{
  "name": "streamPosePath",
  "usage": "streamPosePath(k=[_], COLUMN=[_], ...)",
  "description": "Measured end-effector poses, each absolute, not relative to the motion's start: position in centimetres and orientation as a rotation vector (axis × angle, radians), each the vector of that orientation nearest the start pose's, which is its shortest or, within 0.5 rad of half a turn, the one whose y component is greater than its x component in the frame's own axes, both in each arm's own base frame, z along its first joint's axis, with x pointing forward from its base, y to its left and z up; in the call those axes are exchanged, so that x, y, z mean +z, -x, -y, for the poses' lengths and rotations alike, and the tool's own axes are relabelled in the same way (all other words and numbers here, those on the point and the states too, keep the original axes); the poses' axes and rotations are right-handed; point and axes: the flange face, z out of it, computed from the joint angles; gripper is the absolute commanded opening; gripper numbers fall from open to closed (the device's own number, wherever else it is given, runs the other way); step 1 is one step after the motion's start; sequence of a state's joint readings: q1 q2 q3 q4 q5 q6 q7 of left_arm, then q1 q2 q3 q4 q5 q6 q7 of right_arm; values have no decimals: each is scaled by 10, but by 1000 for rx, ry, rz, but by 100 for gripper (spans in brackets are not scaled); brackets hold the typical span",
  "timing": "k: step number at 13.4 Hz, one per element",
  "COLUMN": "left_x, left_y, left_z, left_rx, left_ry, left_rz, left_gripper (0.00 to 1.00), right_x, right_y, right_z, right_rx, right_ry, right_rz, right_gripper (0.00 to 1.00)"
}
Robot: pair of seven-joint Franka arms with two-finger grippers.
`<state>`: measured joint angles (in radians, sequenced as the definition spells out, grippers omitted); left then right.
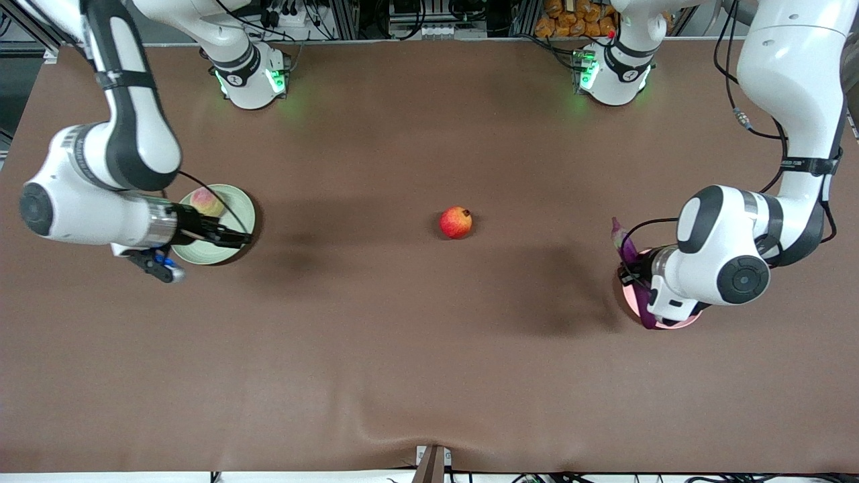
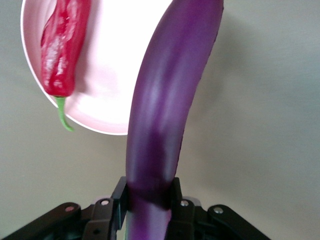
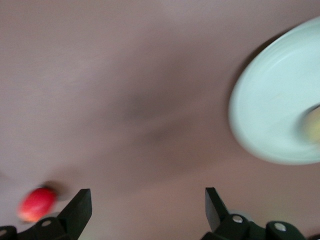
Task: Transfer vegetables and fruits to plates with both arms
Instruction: 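Carry the eggplant to the pink plate while the right gripper reaches the apple, then grasp the apple with the right gripper while the left gripper lowers the eggplant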
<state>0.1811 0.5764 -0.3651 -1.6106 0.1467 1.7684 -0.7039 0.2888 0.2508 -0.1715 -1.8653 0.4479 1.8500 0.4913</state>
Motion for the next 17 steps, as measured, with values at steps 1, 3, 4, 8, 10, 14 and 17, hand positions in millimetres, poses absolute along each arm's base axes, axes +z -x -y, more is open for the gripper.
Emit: streamPosePath(k=[1, 3, 4, 8, 10, 14, 17], left_x=[276, 265, 262, 253, 247, 236, 231], left_y=[-633, -629, -628, -626, -627, -630, -629], left_z=[69, 59, 57, 43, 27, 20, 22], left_rx=[581, 605, 613, 620, 617, 587, 577], left_ry=[2902, 2902, 2902, 2915, 2916, 2929, 2935], left_rz=[704, 704, 700, 695, 712, 716, 712], left_gripper=[0, 0, 0, 0, 0, 0, 0], right_x=[374, 372, 367, 319, 296, 259, 237], right_y=[-584, -587, -587, -557, -535, -519, -510], right_z=[-142, -205, -235, -358, -406, -460, -488], right_rx=[532, 557, 546, 493, 494, 441, 468], right_ry=[2666, 2608, 2589, 2514, 2463, 2325, 2313], right_rz=[-847, -978, -1051, -1311, -1392, -1508, -1541], right_gripper=[100, 100, 100, 100, 100, 100, 100])
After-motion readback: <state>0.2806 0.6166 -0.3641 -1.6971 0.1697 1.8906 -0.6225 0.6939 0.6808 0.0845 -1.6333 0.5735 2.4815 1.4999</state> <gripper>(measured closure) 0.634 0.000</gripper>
